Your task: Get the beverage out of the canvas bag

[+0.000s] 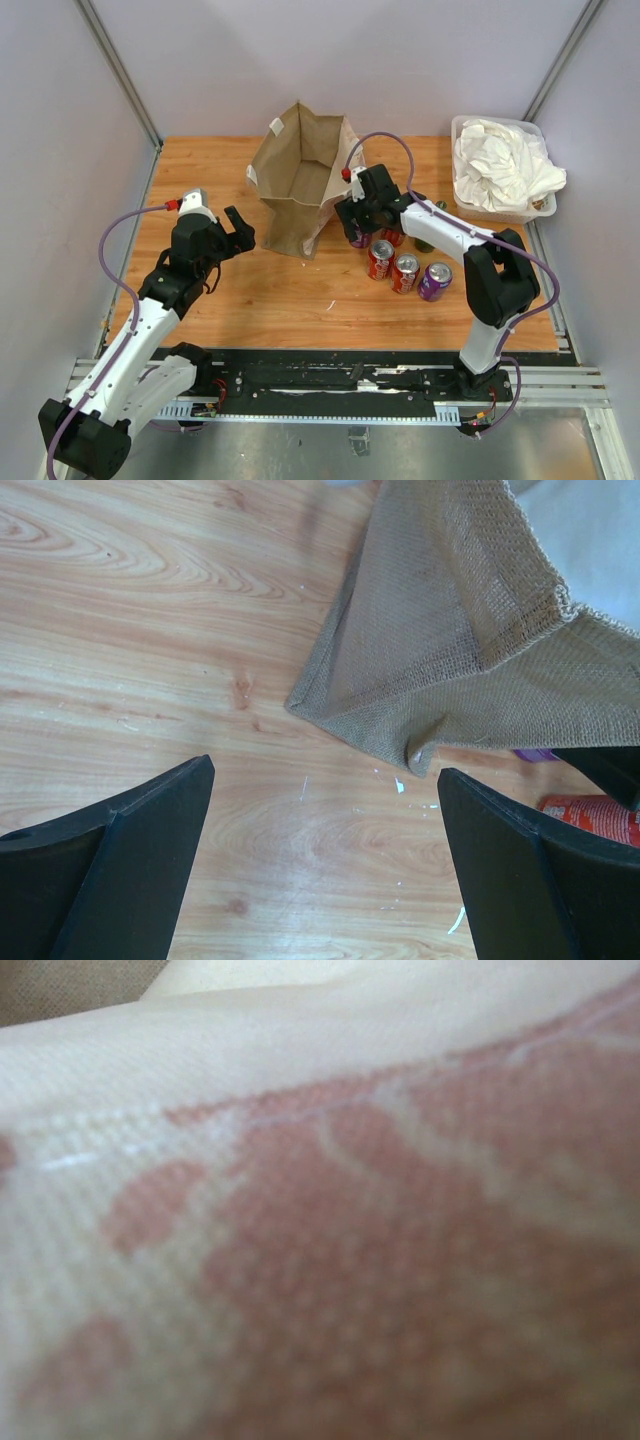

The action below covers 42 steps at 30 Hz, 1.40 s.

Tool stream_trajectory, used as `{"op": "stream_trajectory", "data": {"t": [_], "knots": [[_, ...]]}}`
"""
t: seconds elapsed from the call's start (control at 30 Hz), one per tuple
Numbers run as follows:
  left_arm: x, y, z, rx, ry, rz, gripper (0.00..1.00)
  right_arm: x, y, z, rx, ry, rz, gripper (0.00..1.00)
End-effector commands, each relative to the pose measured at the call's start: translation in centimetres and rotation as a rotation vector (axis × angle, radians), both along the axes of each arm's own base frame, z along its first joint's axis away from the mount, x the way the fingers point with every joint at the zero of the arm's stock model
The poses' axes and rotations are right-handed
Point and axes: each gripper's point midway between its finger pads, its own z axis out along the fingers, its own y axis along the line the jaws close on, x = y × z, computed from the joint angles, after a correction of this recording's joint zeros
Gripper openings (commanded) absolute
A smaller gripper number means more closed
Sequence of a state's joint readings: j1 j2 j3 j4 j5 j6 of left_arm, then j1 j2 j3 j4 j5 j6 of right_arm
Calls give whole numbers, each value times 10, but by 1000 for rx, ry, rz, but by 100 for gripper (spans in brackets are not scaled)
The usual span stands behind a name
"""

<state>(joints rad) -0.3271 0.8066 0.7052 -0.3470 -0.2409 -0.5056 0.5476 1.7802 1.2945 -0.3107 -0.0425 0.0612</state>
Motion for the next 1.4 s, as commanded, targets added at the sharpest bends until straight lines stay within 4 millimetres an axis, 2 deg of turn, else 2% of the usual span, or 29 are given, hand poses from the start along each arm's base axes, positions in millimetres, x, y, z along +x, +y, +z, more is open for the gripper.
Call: {"op": "stream_trajectory", "data": {"t": [0.0,0.17,0.27,0.37,0.57,0.63,0.83,1.0,1.03,1.17,1.27,1.37], "knots": [[1,0,-1,-12,-6,3,100,-1,0,10,4,-29,-2,88],[1,0,0,-11,-7,2,100,-2,5,14,-19,-44,19,93],[0,1,1,-12,-12,4,99,-2,10,26,-31,-71,30,93],[-1,0,2,-11,-12,-4,100,0,14,53,-37,-124,24,94],[-3,1,6,-17,-20,-3,100,0,15,120,-3,-235,-4,97],[-4,0,6,-20,-16,-3,100,-2,10,139,11,-267,-20,100],[-7,0,1,-15,20,-5,100,-21,-11,184,66,-346,-83,99],[-10,8,3,-9,23,34,100,-44,-47,221,100,-448,-183,99],[-11,8,5,-9,19,31,100,-52,-59,233,113,-485,-210,99],[-15,-4,10,-23,-2,-53,100,-72,-108,251,96,-562,-340,99],[-18,-3,7,-23,14,-49,100,-86,-156,254,55,-598,-472,99],[-21,-3,10,-27,1,-55,100,-100,-203,249,33,-595,-607,98]]}}
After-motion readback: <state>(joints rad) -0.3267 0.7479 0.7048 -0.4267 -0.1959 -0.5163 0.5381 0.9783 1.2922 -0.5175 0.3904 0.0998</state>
